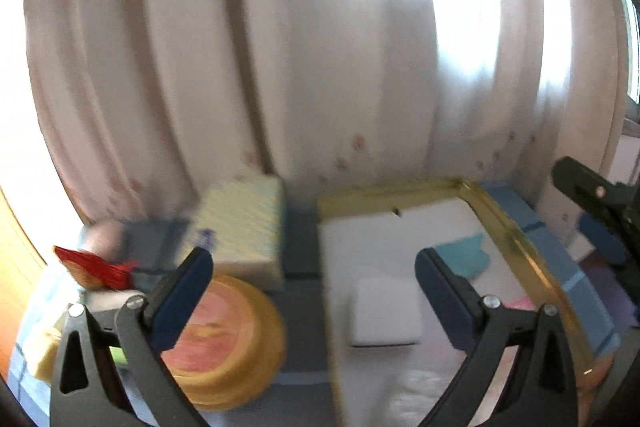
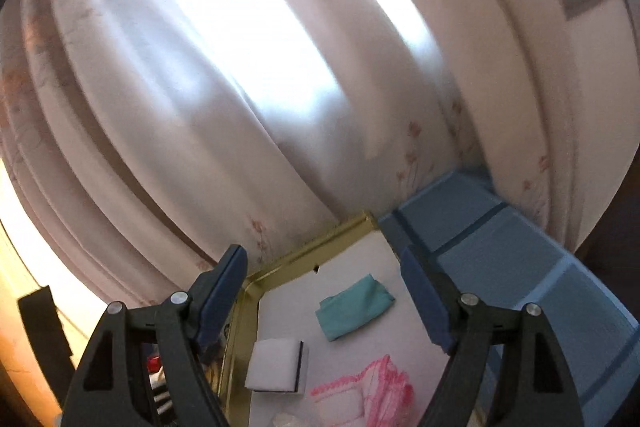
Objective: Organize soft objects
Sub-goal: 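Place the foam block and teal cloth into the gold tray with both grippers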
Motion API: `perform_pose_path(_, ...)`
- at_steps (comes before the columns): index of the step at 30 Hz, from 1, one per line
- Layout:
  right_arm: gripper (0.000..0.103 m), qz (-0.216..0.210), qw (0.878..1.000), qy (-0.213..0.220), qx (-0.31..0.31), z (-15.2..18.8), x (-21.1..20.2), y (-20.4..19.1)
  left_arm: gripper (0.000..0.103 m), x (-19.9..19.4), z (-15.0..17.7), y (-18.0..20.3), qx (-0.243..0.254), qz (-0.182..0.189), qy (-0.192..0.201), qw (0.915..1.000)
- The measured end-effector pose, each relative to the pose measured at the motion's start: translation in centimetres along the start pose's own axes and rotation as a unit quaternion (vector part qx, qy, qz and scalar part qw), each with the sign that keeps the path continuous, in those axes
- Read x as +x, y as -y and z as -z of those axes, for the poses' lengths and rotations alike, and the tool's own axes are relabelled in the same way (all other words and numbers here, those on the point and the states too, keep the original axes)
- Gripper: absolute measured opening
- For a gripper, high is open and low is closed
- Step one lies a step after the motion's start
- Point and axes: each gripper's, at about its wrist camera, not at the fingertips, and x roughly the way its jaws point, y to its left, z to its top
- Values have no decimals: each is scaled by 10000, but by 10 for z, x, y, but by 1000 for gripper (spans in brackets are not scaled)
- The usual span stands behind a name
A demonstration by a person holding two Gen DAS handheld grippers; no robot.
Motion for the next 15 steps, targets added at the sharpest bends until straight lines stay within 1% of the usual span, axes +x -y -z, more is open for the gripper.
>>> perform_pose_path(1, 82, 55, 9998, 156, -67, 5, -6, -5, 102, -2, 3, -6, 34, -158, 192, 9997)
perform_pose_path(3, 84, 235, 9982, 532, -174, 16, -20, -14, 102, -9, 10, -19, 48, -503, 412, 9979)
perform_pose_path(4, 88, 324, 9966, 726, -223, 23, -26, -19, 102, -11, 13, -25, 35, -583, 492, 9971)
perform_pose_path(5, 90, 375, 9951, 867, -279, 27, -32, -22, 102, -14, 16, -31, 23, -630, 554, 9965)
perform_pose_path(7, 91, 498, 9902, 1203, -507, 41, -43, -35, 102, -16, 21, -40, 33, -731, 637, 9953)
perform_pose_path(10, 91, 605, 9820, 1636, -719, 59, -54, -51, 102, -20, 29, -53, 42, -991, 761, 9922)
perform_pose_path(12, 92, 649, 9783, 1795, -803, 67, -55, -59, 102, -21, 33, -63, 5, -1005, 790, 9918)
perform_pose_path(15, 92, 667, 9760, 1896, -833, 78, -55, -67, 102, -25, 39, -75, -25, -1111, 893, 9898)
